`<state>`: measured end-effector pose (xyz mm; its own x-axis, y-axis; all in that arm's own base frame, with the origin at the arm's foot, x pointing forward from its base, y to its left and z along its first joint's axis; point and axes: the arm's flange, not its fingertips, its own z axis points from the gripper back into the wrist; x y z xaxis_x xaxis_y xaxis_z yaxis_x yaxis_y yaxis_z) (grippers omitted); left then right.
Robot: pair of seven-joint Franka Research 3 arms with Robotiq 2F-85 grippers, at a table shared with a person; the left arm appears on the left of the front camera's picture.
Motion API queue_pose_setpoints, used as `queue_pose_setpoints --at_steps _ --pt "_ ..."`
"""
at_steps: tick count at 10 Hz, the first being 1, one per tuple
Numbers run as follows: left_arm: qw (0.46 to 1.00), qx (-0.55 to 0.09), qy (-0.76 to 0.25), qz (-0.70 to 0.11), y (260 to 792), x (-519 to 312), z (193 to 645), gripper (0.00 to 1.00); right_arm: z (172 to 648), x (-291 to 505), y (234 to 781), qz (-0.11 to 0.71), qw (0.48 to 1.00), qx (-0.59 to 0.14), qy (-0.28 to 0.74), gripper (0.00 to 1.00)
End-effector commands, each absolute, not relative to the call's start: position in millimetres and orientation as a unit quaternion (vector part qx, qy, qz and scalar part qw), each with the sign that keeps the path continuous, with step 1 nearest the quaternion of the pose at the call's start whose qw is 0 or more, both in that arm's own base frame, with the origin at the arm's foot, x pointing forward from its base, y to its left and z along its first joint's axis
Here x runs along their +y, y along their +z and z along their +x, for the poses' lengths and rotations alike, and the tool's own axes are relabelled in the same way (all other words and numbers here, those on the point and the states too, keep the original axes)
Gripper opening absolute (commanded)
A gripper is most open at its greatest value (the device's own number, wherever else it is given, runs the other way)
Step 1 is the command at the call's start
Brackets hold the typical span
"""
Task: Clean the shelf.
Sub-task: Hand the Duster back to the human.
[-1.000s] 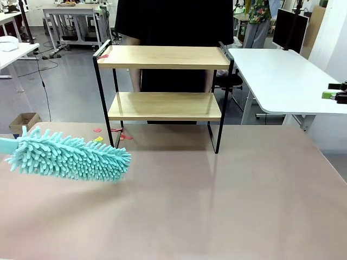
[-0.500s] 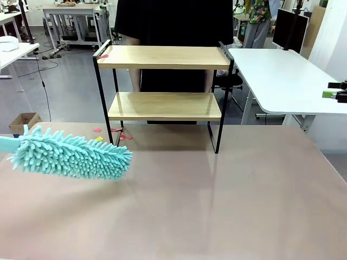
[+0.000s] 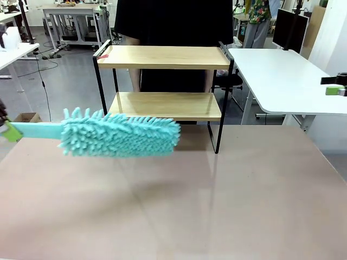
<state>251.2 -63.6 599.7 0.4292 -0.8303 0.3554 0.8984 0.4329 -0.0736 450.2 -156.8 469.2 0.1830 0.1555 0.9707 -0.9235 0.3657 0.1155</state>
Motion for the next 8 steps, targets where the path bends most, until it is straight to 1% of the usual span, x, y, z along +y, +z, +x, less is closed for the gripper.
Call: queue_pose_setpoints --at_steps 1,3,5,6,7,8 --pt "0.794 -0.181 -0.556 -0.166 593.5 -78.1 251.7 0.13 429.5 -114.9 472.7 0.418 0.668 -0.46 0.41 1.0" --pt "0.764 -0.226 -0.58 -0.171 587.8 -100.5 250.3 0.13 417.4 -81.1 470.9 0.433 0.669 -0.441 0.412 1.0" --pt "0.728 -0.264 -0.609 -0.173 577.1 -126.0 253.4 0.13 418.8 -65.5 463.8 0.436 0.675 -0.449 0.39 1.0" --pt "0.718 -0.268 -0.619 -0.174 571.6 -133.3 256.6 0.13 421.1 -66.2 458.5 0.454 0.675 -0.437 0.384 1.0" --pt "0.709 -0.269 -0.627 -0.18 566.8 -138.7 257.9 0.13 417.3 -70.4 460.4 0.438 0.66 -0.445 0.418 1.0" --pt "0.7 -0.271 -0.633 -0.19 564.4 -140.0 258.6 0.13 417.3 -70.4 460.4 0.438 0.66 -0.445 0.418 1.0"
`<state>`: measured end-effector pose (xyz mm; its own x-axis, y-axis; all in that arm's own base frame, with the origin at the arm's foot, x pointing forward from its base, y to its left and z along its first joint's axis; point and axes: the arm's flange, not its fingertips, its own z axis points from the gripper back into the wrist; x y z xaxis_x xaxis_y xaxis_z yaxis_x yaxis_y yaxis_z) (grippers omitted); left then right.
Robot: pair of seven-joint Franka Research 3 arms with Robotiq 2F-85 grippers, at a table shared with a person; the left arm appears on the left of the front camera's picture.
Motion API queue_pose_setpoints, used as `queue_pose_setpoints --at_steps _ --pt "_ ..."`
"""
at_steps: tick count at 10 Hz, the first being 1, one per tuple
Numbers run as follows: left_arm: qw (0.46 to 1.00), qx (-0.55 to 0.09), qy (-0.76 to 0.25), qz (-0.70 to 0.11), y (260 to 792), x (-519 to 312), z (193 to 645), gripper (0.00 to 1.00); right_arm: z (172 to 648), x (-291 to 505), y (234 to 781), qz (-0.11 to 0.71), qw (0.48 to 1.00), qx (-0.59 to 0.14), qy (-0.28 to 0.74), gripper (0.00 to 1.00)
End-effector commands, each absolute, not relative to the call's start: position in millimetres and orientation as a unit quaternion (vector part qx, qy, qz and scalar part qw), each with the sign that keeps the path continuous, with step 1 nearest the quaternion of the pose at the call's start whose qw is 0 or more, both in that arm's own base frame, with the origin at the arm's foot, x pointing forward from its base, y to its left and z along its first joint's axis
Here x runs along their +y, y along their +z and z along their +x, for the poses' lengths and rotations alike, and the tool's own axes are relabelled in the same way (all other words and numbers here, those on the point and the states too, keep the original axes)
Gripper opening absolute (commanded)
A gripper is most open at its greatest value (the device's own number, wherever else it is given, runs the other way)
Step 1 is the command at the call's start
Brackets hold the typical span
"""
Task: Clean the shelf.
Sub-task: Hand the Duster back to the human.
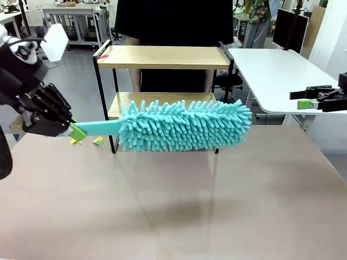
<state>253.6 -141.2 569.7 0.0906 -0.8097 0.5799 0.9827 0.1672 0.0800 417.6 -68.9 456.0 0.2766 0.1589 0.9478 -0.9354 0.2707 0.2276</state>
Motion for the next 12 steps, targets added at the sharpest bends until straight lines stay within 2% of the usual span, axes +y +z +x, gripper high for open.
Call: queue_pose_setpoints --at_steps 1,4,6,9,10,12 --pt "0.693 -0.268 -0.641 -0.194 560.4 -140.9 260.7 0.13 417.3 -70.4 460.4 0.438 0.66 -0.445 0.418 1.0" --pt "0.706 -0.253 -0.637 -0.177 562.5 -146.3 258.5 0.13 417.6 -69.5 457.1 0.441 0.665 -0.44 0.412 1.0" --pt "0.706 -0.253 -0.637 -0.177 562.5 -146.3 258.5 0.13 400.2 -47.3 463.9 0.47 0.589 -0.449 0.48 1.0" --pt "0.706 -0.253 -0.637 -0.177 562.5 -146.3 258.5 0.13 389.4 -11.7 474.0 0.514 0.523 -0.417 0.536 1.0" --pt "0.706 -0.253 -0.637 -0.177 562.5 -146.3 258.5 0.13 385.1 3.7 474.3 0.529 0.513 -0.409 0.538 1.0" --pt "0.706 -0.253 -0.637 -0.177 562.5 -146.3 258.5 0.13 375.1 36.0 468.2 0.533 0.536 -0.399 0.519 1.0"
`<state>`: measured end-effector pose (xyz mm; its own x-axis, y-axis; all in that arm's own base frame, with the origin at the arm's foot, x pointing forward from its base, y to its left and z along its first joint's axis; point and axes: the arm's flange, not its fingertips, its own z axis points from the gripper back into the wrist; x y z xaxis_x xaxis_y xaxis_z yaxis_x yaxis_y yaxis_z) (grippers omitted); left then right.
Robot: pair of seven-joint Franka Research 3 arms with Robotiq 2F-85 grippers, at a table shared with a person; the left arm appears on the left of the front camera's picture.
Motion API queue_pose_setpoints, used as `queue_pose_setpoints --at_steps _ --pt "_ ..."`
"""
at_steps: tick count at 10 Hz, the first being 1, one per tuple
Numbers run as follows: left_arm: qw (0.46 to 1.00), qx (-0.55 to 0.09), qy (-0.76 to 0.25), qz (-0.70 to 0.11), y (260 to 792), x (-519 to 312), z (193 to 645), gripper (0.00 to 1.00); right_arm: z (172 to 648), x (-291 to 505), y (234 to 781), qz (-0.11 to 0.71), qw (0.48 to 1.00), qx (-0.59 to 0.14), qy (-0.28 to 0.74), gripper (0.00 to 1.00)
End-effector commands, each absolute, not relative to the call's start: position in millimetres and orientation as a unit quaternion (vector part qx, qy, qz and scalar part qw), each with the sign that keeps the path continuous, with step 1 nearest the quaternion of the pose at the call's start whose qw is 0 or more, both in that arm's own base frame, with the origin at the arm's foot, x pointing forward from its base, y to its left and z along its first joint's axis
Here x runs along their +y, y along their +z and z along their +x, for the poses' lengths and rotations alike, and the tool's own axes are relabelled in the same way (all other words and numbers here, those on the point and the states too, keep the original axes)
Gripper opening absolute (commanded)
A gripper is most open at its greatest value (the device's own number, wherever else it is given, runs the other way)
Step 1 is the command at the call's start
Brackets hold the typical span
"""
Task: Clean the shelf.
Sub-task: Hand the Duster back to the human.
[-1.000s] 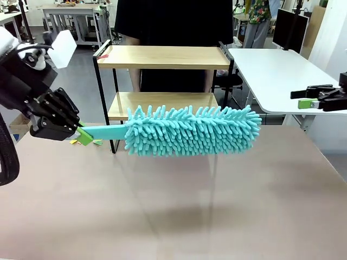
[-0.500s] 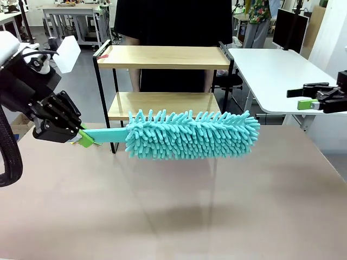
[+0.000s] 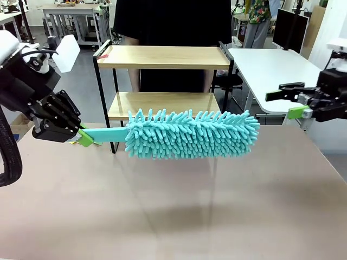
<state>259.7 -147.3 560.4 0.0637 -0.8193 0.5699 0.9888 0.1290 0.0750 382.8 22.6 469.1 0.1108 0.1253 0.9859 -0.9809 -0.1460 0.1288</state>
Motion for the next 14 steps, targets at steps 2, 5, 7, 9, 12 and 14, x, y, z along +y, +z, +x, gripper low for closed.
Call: queue_pose_setpoints --at_steps 2,5,7,9,12,14 --pt "0.706 -0.253 -0.637 -0.177 562.5 -146.3 258.5 0.13 367.2 59.6 459.3 0.512 0.567 -0.386 0.517 1.0" --pt "0.706 -0.253 -0.637 -0.177 562.5 -146.3 258.5 0.13 364.4 79.9 438.2 0.521 0.582 -0.381 0.495 1.0" --pt "0.706 -0.253 -0.637 -0.177 562.5 -146.3 258.5 0.13 360.8 90.4 430.5 0.538 0.574 -0.389 0.479 1.0" --pt "0.706 -0.253 -0.637 -0.177 562.5 -146.3 258.5 0.13 355.9 103.6 426.3 0.557 0.565 -0.39 0.467 1.0" --pt "0.706 -0.253 -0.637 -0.177 562.5 -146.3 258.5 0.13 352.5 135.7 416.7 0.574 0.554 -0.375 0.471 1.0" --pt "0.706 -0.253 -0.637 -0.177 562.5 -146.3 258.5 0.13 352.1 151.5 412.5 0.581 0.547 -0.37 0.475 1.0"
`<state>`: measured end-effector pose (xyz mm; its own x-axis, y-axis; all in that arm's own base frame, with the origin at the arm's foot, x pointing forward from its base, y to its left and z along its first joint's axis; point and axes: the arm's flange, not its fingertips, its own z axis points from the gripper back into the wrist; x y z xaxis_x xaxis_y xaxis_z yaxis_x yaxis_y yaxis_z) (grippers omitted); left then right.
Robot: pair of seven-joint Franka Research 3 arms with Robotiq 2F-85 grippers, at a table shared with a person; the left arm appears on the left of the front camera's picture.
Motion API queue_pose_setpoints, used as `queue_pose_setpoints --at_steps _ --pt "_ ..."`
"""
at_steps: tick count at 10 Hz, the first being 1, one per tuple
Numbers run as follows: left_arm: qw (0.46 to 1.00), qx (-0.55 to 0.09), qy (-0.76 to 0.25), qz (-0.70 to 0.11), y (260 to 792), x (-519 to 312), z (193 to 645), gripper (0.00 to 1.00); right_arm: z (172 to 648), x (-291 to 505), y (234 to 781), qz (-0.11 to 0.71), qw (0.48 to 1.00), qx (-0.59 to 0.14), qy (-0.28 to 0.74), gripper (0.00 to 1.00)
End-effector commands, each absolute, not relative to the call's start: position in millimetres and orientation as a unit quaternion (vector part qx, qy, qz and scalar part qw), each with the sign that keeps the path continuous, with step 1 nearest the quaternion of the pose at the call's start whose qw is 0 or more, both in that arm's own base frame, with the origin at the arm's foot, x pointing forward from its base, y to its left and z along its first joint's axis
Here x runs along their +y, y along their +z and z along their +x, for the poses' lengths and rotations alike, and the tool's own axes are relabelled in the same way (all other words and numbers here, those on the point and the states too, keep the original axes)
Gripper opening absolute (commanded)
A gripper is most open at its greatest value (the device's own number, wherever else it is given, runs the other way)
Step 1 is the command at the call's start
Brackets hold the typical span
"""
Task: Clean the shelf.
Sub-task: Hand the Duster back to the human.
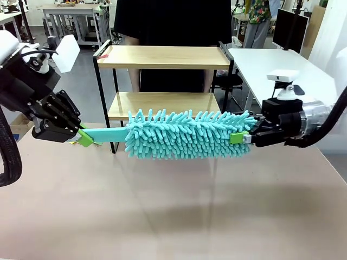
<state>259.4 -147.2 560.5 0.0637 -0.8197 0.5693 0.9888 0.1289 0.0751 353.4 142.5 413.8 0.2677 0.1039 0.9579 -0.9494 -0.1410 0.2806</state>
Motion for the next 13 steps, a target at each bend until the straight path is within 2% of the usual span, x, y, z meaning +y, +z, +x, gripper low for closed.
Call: queue_pose_setpoints --at_steps 1,2,3,4,5,6,7,13 --pt "0.706 -0.253 -0.637 -0.177 562.5 -146.3 258.5 0.13 352.7 155.6 410.3 0.582 0.547 -0.367 0.477 1.0" --pt "0.706 -0.253 -0.637 -0.177 562.5 -146.3 258.5 0.13 352.6 158.9 408.2 0.58 0.544 -0.367 0.483 1.0" --pt "0.706 -0.253 -0.637 -0.177 562.5 -146.3 258.5 0.13 352.1 158.4 408.3 0.576 0.544 -0.37 0.485 0.4" --pt "0.706 -0.253 -0.637 -0.177 562.5 -146.3 258.5 0.13 352.3 157.1 408.1 0.573 0.542 -0.37 0.49 0.4" --pt "0.706 -0.253 -0.637 -0.177 562.5 -146.3 258.5 0.13 351.8 156.2 408.4 0.572 0.54 -0.369 0.496 0.0" --pt "0.706 -0.253 -0.637 -0.177 562.5 -146.3 258.5 0.13 351.3 156.0 408.5 0.571 0.537 -0.367 0.501 0.36" --pt "0.706 -0.253 -0.637 -0.177 562.5 -146.3 258.5 0.13 351.6 155.9 408.2 0.569 0.534 -0.367 0.506 0.0" --pt "0.706 -0.253 -0.637 -0.177 562.5 -146.3 258.5 0.13 354.1 152.4 407.7 0.574 0.512 -0.37 0.521 0.0"
